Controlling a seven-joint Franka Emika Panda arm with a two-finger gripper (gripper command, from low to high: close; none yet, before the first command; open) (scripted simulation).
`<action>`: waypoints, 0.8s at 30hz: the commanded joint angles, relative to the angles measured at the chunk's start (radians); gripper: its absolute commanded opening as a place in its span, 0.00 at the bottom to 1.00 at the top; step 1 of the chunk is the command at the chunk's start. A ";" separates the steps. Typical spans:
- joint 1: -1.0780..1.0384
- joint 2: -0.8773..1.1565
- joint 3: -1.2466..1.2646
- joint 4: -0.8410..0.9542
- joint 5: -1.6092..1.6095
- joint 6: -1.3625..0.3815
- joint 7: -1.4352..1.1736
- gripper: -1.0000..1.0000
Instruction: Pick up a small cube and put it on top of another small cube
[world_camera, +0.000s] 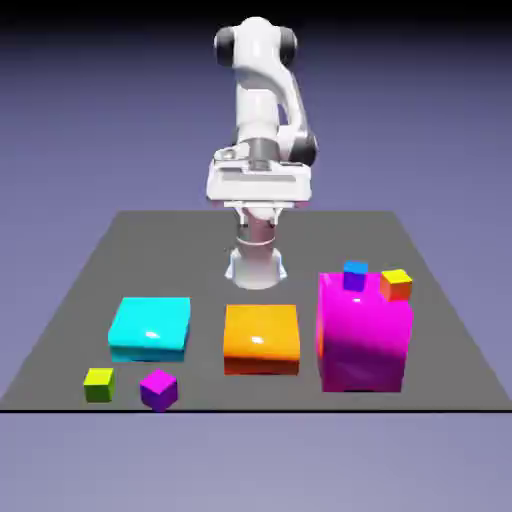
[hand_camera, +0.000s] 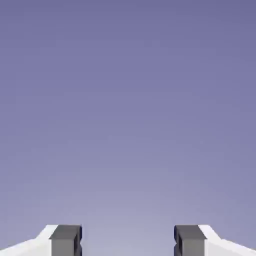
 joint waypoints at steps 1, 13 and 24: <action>0.013 0.032 -0.023 0.019 0.015 -0.016 -0.044 0.50; 0.171 0.421 -0.293 0.242 0.197 -0.206 -0.565 0.50; 0.315 0.777 -0.541 0.447 0.364 -0.381 -1.044 0.50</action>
